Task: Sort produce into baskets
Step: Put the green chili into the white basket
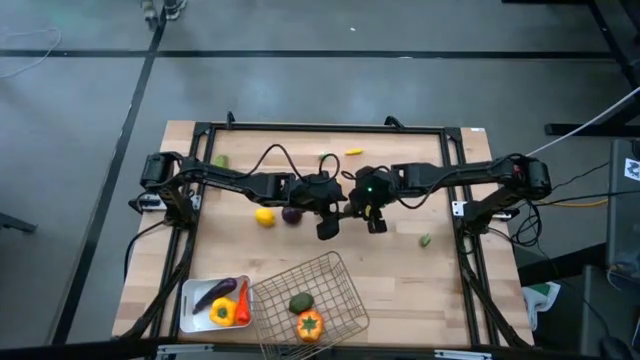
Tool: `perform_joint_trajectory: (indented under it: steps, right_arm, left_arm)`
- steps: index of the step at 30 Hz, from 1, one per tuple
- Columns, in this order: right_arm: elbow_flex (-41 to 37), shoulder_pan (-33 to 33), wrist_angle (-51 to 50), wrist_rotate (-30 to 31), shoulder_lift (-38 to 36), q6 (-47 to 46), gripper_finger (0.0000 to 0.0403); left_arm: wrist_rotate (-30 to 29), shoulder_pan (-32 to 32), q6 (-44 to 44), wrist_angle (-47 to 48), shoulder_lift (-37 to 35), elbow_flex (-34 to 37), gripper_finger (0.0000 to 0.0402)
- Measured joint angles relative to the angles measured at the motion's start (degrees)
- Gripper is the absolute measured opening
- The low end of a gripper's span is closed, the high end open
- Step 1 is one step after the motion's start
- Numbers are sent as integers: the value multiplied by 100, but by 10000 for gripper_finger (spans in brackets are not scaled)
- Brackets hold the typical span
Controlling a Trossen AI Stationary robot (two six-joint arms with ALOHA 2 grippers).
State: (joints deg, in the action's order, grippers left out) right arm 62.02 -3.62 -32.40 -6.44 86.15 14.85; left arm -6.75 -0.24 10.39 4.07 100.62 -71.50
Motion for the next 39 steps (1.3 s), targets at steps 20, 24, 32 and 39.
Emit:
perform_joint_trajectory:
  steps: [20,24,32,39]
  right_arm:
    - [-2,-15,120,0,0,0,163]
    - [-2,-15,151,0,0,0,163]
    - [-4,-10,131,-2,0,-64,163]
    - [-4,-10,105,-4,0,-240,175]
  left_arm:
    - [0,-53,-7,289,0,0,84]
    - [0,-51,-9,287,0,0,65]
    - [-4,-51,-13,287,-2,0,9]
    - [-4,-51,-14,280,-2,0,18]
